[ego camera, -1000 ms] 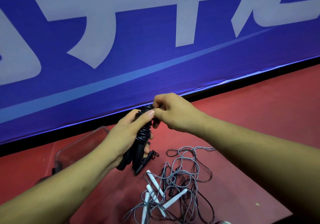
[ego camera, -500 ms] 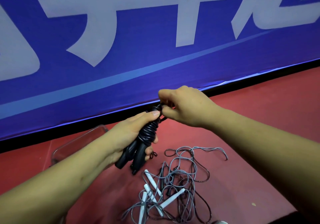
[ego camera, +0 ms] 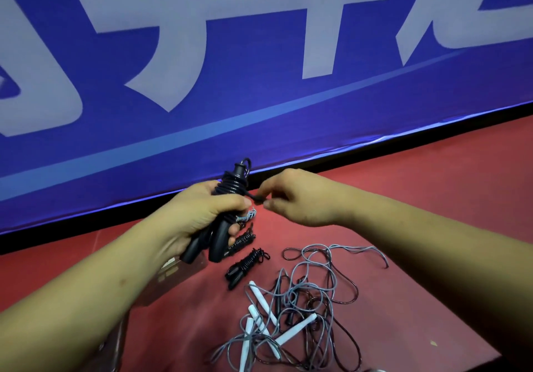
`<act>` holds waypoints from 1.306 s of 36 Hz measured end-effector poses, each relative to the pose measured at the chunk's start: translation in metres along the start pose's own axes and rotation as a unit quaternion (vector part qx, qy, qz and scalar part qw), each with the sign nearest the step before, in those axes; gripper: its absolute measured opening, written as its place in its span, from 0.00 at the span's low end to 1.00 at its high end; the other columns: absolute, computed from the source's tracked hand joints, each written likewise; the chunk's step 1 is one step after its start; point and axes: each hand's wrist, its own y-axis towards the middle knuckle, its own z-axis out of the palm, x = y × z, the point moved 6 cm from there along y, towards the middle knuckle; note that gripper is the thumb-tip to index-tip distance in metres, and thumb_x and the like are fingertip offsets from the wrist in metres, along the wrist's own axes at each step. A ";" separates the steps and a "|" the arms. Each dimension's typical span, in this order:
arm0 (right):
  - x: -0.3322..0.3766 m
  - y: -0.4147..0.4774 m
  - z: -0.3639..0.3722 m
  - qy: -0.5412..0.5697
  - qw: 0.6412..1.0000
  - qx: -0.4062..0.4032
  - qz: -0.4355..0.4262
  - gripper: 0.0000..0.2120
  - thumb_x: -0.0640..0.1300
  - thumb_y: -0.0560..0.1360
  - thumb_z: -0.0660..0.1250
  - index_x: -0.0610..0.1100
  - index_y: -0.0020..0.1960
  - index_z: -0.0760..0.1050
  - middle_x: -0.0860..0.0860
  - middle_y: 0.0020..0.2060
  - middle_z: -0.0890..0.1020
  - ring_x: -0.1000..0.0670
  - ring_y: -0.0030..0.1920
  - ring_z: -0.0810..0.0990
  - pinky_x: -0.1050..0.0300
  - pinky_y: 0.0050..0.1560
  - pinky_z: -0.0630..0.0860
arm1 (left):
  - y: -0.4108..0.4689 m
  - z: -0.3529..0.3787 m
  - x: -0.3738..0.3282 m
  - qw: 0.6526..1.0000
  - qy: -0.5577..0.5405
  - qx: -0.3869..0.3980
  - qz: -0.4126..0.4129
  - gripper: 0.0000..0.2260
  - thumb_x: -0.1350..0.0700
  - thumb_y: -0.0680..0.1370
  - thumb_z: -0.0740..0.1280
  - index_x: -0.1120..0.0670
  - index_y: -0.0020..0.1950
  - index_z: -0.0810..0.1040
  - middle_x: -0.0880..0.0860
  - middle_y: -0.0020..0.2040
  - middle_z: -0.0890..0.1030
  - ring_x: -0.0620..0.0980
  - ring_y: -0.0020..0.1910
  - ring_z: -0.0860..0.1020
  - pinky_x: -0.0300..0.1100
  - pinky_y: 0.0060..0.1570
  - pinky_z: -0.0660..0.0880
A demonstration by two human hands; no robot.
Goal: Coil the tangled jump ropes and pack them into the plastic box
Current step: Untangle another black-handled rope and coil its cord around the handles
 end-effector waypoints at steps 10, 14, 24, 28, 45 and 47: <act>0.013 0.002 0.019 -0.289 0.954 0.077 0.039 0.13 0.37 0.75 0.62 0.46 0.35 0.62 0.52 0.32 0.67 0.49 0.31 0.68 0.58 0.28 0.61 | 0.016 0.006 0.019 0.952 0.300 -0.055 -0.003 0.09 0.62 0.72 0.73 0.58 0.50 0.77 0.56 0.29 0.80 0.51 0.24 0.77 0.42 0.25 0.77; 0.006 0.000 0.018 -0.271 0.958 0.075 0.055 0.05 0.42 0.78 0.65 0.45 0.53 0.76 0.49 0.42 0.77 0.43 0.43 0.77 0.54 0.39 0.71 | 0.016 0.006 0.024 0.959 0.272 -0.074 -0.023 0.08 0.61 0.72 0.74 0.59 0.48 0.78 0.54 0.27 0.80 0.51 0.24 0.79 0.43 0.27 0.78; -0.028 -0.005 0.019 -0.038 0.986 0.109 0.122 0.11 0.46 0.80 0.64 0.51 0.60 0.80 0.46 0.42 0.81 0.41 0.42 0.81 0.51 0.43 0.80 | 0.013 -0.003 0.018 0.972 0.207 -0.107 0.022 0.17 0.52 0.70 0.79 0.57 0.53 0.80 0.56 0.36 0.84 0.51 0.25 0.80 0.39 0.26 0.76; -0.042 -0.009 0.017 -0.030 0.982 0.102 0.153 0.12 0.47 0.81 0.64 0.53 0.63 0.79 0.51 0.33 0.75 0.43 0.35 0.79 0.55 0.37 0.79 | 0.011 0.005 0.027 0.991 0.110 -0.079 -0.004 0.12 0.52 0.75 0.74 0.58 0.52 0.78 0.59 0.37 0.81 0.49 0.24 0.79 0.39 0.25 0.75; -0.002 -0.004 0.016 -0.151 0.984 0.088 0.025 0.07 0.42 0.78 0.63 0.43 0.52 0.80 0.50 0.36 0.77 0.45 0.43 0.77 0.55 0.42 0.73 | 0.022 -0.007 0.010 0.846 0.490 -0.191 0.080 0.16 0.50 0.67 0.75 0.48 0.50 0.73 0.48 0.39 0.80 0.51 0.38 0.80 0.43 0.35 0.74; 0.011 -0.003 0.012 -0.249 0.967 0.055 -0.015 0.06 0.43 0.78 0.63 0.45 0.52 0.78 0.52 0.36 0.73 0.44 0.41 0.75 0.53 0.40 0.73 | 0.019 -0.003 0.006 0.747 0.621 -0.214 0.106 0.19 0.44 0.68 0.73 0.46 0.54 0.71 0.48 0.45 0.81 0.56 0.46 0.81 0.45 0.39 0.73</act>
